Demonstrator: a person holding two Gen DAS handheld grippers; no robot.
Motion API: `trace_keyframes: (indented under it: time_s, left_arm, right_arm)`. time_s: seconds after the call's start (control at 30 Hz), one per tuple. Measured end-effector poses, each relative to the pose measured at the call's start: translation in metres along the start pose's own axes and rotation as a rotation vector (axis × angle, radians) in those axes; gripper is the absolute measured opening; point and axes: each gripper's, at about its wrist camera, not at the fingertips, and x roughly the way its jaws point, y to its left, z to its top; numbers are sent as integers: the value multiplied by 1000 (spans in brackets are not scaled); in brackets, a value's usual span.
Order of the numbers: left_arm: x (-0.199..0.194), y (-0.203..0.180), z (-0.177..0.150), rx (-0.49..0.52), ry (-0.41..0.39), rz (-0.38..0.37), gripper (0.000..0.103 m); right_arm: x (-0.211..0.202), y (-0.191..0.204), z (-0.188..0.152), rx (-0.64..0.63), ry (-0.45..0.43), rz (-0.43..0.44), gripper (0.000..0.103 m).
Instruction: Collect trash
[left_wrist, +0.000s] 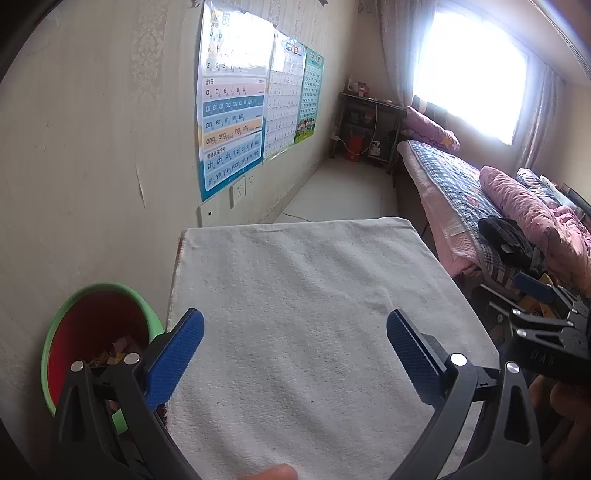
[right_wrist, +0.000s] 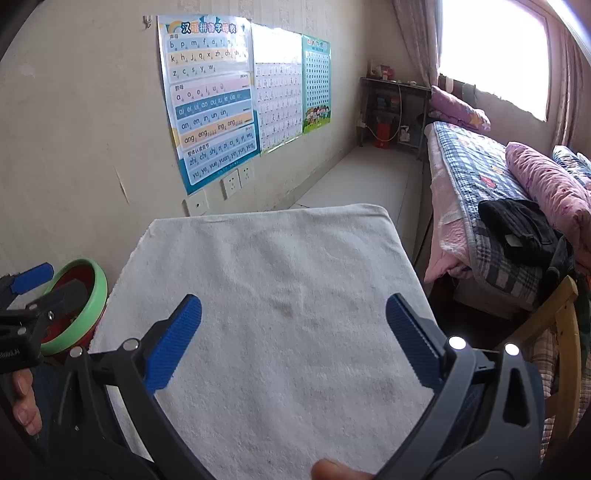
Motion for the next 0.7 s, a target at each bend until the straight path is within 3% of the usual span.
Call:
trace_keyframes:
  time_s: [0.7]
  left_arm:
    - [-5,-2,-1,13,4,4,95]
  right_arm:
    - [-2,6,-5,6,0,35,98]
